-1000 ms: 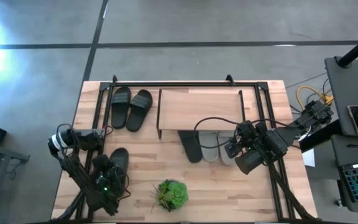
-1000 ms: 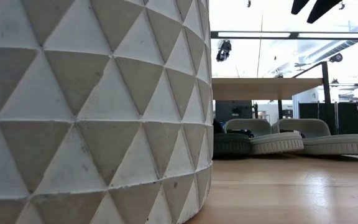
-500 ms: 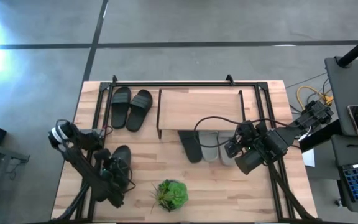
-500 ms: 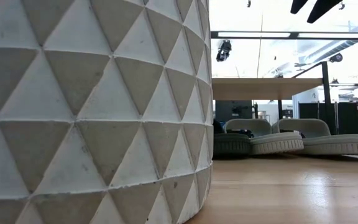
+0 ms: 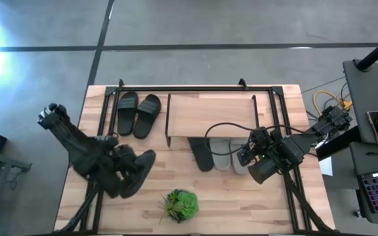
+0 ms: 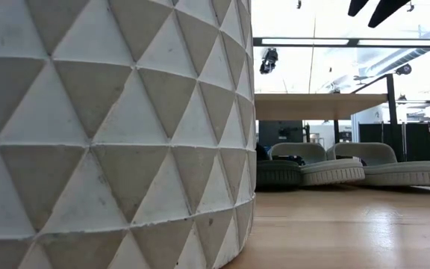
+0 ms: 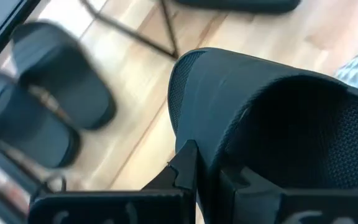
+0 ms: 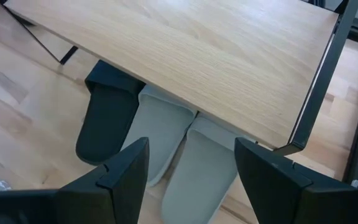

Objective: Pick and place slides into the shelf
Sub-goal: Put the black slide under the shelf

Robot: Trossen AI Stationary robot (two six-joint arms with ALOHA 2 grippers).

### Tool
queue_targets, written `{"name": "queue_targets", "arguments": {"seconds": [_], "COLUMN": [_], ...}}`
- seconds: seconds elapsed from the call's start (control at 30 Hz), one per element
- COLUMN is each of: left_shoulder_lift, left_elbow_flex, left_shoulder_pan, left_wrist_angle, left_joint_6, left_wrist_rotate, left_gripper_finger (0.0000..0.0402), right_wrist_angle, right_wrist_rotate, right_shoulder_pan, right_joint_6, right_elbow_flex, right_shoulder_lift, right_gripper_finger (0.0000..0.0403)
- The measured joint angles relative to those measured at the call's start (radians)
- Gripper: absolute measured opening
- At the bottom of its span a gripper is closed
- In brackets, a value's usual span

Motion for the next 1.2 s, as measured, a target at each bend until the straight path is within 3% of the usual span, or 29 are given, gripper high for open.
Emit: {"name": "queue_targets", "arguments": {"seconds": [0.1,0.23,0.53,0.7,0.9,1.2], "left_shoulder_lift": [0.007,0.047,0.281,0.432,0.543,0.644], "left_elbow_flex": [0.037,0.058,0.129,0.238,0.356,0.377], "left_shoulder_pan": [0.123,0.286,0.462,0.493,0.517,0.568], "left_wrist_angle": [0.093,0.245,0.258,0.26,0.261,0.237], "left_joint_6": [0.182,0.397,0.648,0.696,0.718,0.727], "left_wrist_rotate": [0.027,0.141,0.157,0.231,0.241,0.156], "left_gripper_finger": [0.0,0.0,0.0,0.0,0.0,0.0], "right_wrist_angle": [0.0,0.0,0.0,-0.001,-0.004,-0.006], "right_wrist_rotate": [0.0,0.0,-0.006,-0.007,-0.008,-0.008], "right_shoulder_pan": [0.0,0.0,0.0,0.0,0.0,0.0], "right_joint_6": [0.0,0.0,-0.009,-0.016,-0.033,-0.061], "right_elbow_flex": [0.0,0.0,0.0,0.0,0.0,0.0], "right_shoulder_lift": [0.0,0.0,0.0,0.0,0.0,0.0], "right_gripper_finger": [0.0228,0.0228,0.0228,0.0228,0.0228,0.0228]}}
